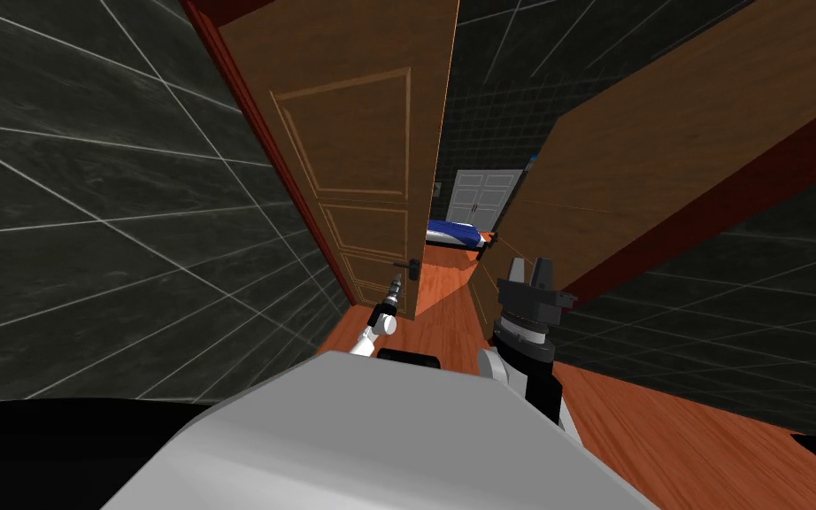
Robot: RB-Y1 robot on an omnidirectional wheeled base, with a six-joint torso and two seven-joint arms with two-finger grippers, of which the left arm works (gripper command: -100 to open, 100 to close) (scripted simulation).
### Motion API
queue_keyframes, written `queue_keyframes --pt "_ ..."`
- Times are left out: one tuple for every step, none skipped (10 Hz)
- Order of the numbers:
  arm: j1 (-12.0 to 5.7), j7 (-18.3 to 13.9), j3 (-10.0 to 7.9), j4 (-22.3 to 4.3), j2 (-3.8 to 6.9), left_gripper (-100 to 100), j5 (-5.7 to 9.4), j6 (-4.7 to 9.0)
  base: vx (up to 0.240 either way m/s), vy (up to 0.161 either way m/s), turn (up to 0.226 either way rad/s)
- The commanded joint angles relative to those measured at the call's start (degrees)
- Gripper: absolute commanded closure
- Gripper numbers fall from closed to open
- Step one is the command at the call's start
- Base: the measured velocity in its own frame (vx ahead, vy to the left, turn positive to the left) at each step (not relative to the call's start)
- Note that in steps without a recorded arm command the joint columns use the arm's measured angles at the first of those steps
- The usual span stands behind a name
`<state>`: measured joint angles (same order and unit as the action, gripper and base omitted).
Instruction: Push the door open
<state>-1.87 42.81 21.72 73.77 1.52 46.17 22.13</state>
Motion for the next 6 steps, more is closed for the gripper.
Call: queue_keyframes --pt "-0.36 -0.6 -0.23 -0.7 0.74 -100 -0.25 0.26 0.155 -0.008 -0.039" --pt "-0.44 -0.7 -0.32 -0.8 0.84 -100 -0.34 0.32 0.168 -0.031 -0.017" --pt "-0.61 -1.0 -0.5 -1.2 0.98 -100 -0.51 0.43 0.161 -0.04 -0.018" --pt "-0.78 -1.3 -0.69 -1.5 0.99 -100 -0.7 0.55 0.191 -0.034 -0.026" --pt "-0.96 -1.6 -0.87 -1.8 0.88 -100 -0.88 0.66 0.188 -0.028 -0.03" --pt "-1.12 -1.9 -1.05 -2.2 0.67 -100 -1.05 0.77 0.2 -0.019 -0.025"
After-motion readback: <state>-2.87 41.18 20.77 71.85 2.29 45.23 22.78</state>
